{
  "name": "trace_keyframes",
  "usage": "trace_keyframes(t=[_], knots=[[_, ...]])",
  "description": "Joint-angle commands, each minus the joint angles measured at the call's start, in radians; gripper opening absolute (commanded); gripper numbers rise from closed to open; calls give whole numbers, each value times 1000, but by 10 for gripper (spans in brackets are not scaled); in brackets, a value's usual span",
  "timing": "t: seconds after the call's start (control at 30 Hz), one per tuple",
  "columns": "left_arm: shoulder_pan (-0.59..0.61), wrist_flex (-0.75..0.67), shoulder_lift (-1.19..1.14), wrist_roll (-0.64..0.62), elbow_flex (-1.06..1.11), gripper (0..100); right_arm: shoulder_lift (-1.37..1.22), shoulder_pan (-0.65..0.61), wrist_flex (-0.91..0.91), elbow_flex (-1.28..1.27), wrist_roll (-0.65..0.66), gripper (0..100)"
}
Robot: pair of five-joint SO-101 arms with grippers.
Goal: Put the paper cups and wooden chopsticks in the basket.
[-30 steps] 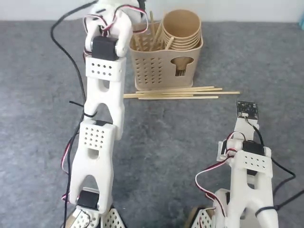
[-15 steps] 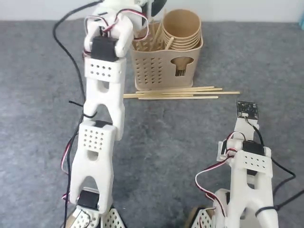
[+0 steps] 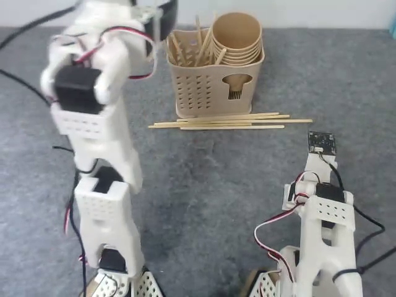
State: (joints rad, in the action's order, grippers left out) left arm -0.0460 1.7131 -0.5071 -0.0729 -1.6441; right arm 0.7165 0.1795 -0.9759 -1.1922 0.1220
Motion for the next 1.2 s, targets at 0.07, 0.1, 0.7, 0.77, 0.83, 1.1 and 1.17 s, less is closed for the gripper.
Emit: trace_keyframes(t=[0.07,0.1,0.7,0.77,0.83,1.1,1.17], knots=[[227,46,114,-94,90,228,-65,-8,-177,304,75,241],[261,46,126,-110,125,228,-93,-8,-216,370,78,241],[431,-15,583,-120,1063,228,-739,-97,-351,1212,947,245],[471,-77,634,-120,1185,228,-792,-105,-295,1217,1054,245],[505,-160,695,-120,1326,228,-840,-108,-277,1215,1168,245],[537,-454,1045,-115,1857,228,-958,-133,-248,1227,1424,243],[537,-497,1145,-115,1979,228,-970,-131,-200,1240,1316,243]])
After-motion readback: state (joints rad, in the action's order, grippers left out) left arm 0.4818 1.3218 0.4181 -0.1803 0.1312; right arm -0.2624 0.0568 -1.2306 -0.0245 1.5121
